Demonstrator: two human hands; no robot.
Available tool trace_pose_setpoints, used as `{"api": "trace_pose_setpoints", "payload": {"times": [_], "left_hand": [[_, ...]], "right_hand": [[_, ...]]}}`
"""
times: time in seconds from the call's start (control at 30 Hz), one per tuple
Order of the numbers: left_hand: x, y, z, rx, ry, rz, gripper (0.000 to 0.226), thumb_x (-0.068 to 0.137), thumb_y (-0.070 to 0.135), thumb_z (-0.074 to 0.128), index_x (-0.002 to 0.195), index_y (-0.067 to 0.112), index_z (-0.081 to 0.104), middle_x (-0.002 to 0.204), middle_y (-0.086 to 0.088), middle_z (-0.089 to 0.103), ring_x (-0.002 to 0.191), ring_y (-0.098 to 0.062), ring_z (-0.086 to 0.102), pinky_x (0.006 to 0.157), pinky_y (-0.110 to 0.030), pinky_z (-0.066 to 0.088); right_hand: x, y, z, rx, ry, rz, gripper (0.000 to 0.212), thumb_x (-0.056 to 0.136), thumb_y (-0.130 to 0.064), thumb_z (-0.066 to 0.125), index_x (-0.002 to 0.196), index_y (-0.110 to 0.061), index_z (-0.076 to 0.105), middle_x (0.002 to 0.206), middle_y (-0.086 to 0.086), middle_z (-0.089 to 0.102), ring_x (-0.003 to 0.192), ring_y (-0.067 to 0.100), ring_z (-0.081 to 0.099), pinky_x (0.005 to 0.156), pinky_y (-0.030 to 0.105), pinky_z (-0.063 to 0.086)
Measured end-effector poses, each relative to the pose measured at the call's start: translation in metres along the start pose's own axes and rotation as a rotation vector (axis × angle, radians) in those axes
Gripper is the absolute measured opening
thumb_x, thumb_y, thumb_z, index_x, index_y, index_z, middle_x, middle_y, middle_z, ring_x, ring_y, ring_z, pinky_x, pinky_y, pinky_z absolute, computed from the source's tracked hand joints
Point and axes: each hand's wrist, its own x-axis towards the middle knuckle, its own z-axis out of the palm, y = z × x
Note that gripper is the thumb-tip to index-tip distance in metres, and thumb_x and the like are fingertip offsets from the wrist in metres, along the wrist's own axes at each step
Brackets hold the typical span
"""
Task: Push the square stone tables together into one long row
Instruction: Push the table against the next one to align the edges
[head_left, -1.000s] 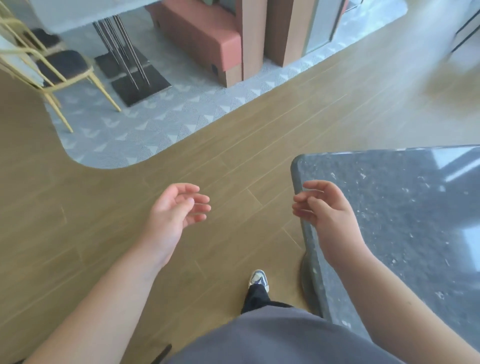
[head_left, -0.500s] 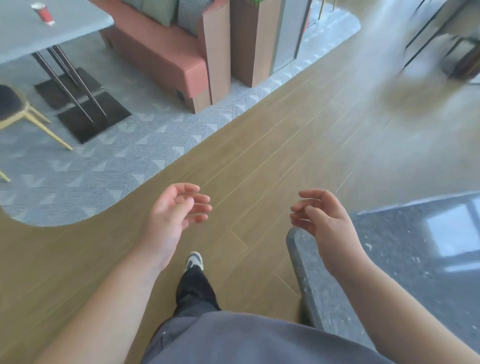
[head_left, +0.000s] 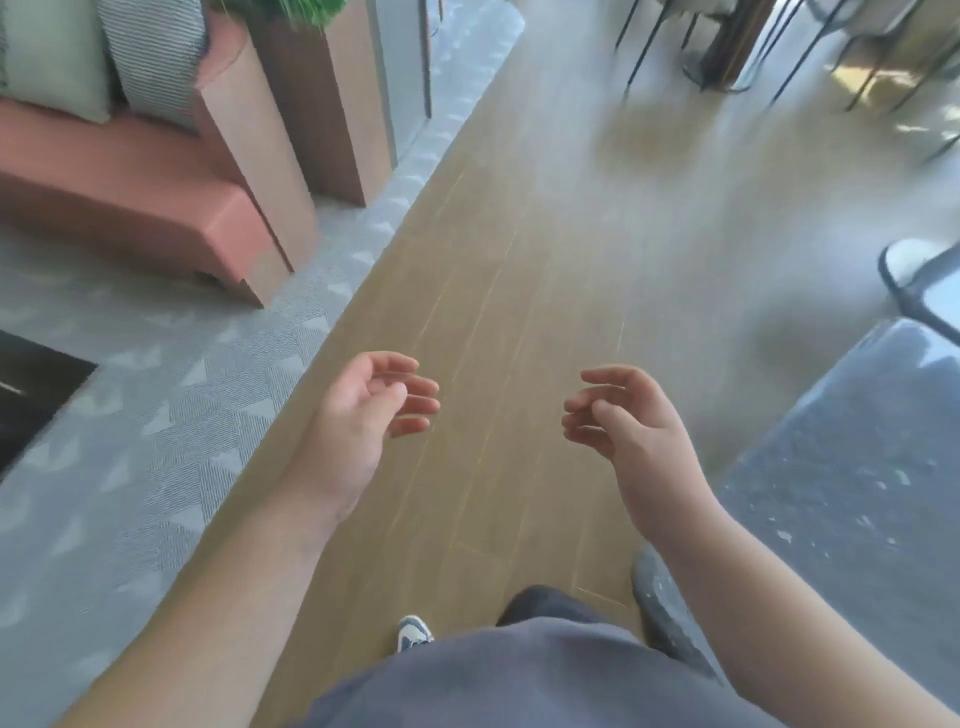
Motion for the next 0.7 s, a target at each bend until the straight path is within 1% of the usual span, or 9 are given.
{"api": "trace_pose_setpoints", "payload": {"times": [0.13, 0.23, 0.3, 0.43, 0.57, 0.63, 0.7], "left_hand": [[0.076, 0.012, 0.043, 0.02, -0.162, -0.027, 0.026, 0.09, 0.015, 0.047, 0.111, 0.01, 0.062, 0.095, -0.007, 0.076, 0.091, -0.025, 0.073, 0.08, -0.037, 0.06], [0.138, 0.02, 0.086, 0.076, -0.266, -0.023, 0.022, 0.098, 0.006, 0.045, 0.112, 0.009, 0.061, 0.096, -0.007, 0.075, 0.092, -0.027, 0.073, 0.08, -0.037, 0.06], [0.181, 0.027, 0.117, 0.109, -0.315, -0.015, 0.025, 0.103, -0.002, 0.04, 0.113, 0.007, 0.061, 0.096, -0.009, 0.074, 0.091, -0.027, 0.072, 0.081, -0.038, 0.061], [0.265, 0.048, 0.188, 0.152, -0.39, -0.019, 0.025, 0.104, -0.005, 0.038, 0.114, 0.004, 0.059, 0.094, -0.011, 0.073, 0.088, -0.025, 0.072, 0.083, -0.041, 0.061], [0.336, 0.058, 0.254, 0.149, -0.489, -0.041, 0.022, 0.103, -0.001, 0.043, 0.114, 0.007, 0.061, 0.095, -0.007, 0.075, 0.09, -0.026, 0.073, 0.085, -0.044, 0.059], [0.367, 0.06, 0.285, 0.118, -0.534, -0.065, 0.021, 0.096, 0.009, 0.049, 0.113, 0.009, 0.061, 0.096, -0.007, 0.075, 0.091, -0.027, 0.073, 0.085, -0.044, 0.059], [0.396, 0.059, 0.314, 0.093, -0.59, -0.097, 0.026, 0.09, 0.015, 0.049, 0.113, 0.011, 0.062, 0.096, -0.008, 0.075, 0.092, -0.027, 0.072, 0.082, -0.042, 0.058]], "right_hand": [[0.046, -0.006, -0.032, 0.041, 0.181, -0.008, 0.034, 0.098, 0.008, 0.039, 0.109, -0.013, 0.062, 0.08, -0.002, 0.071, 0.077, 0.016, 0.07, 0.077, 0.031, 0.06], [0.089, -0.008, -0.068, 0.096, 0.307, -0.03, 0.033, 0.098, 0.008, 0.039, 0.109, -0.013, 0.062, 0.079, -0.004, 0.071, 0.078, 0.015, 0.069, 0.074, 0.029, 0.059], [0.121, -0.009, -0.093, 0.13, 0.377, -0.046, 0.033, 0.098, 0.008, 0.039, 0.108, -0.013, 0.062, 0.079, -0.004, 0.071, 0.077, 0.015, 0.069, 0.074, 0.029, 0.059], [0.197, -0.025, -0.141, 0.16, 0.493, -0.02, 0.033, 0.099, 0.007, 0.038, 0.108, -0.013, 0.061, 0.078, -0.004, 0.072, 0.077, 0.016, 0.069, 0.076, 0.032, 0.059], [0.264, -0.047, -0.183, 0.15, 0.555, -0.024, 0.032, 0.098, 0.006, 0.039, 0.107, -0.015, 0.062, 0.079, -0.004, 0.072, 0.077, 0.016, 0.07, 0.074, 0.031, 0.058], [0.288, -0.054, -0.198, 0.153, 0.598, -0.02, 0.029, 0.095, 0.003, 0.041, 0.108, -0.014, 0.062, 0.08, -0.003, 0.072, 0.077, 0.017, 0.069, 0.073, 0.029, 0.058], [0.308, -0.056, -0.21, 0.17, 0.632, -0.01, 0.027, 0.09, -0.003, 0.044, 0.108, -0.014, 0.062, 0.081, -0.002, 0.071, 0.078, 0.018, 0.069, 0.073, 0.029, 0.058]]}}
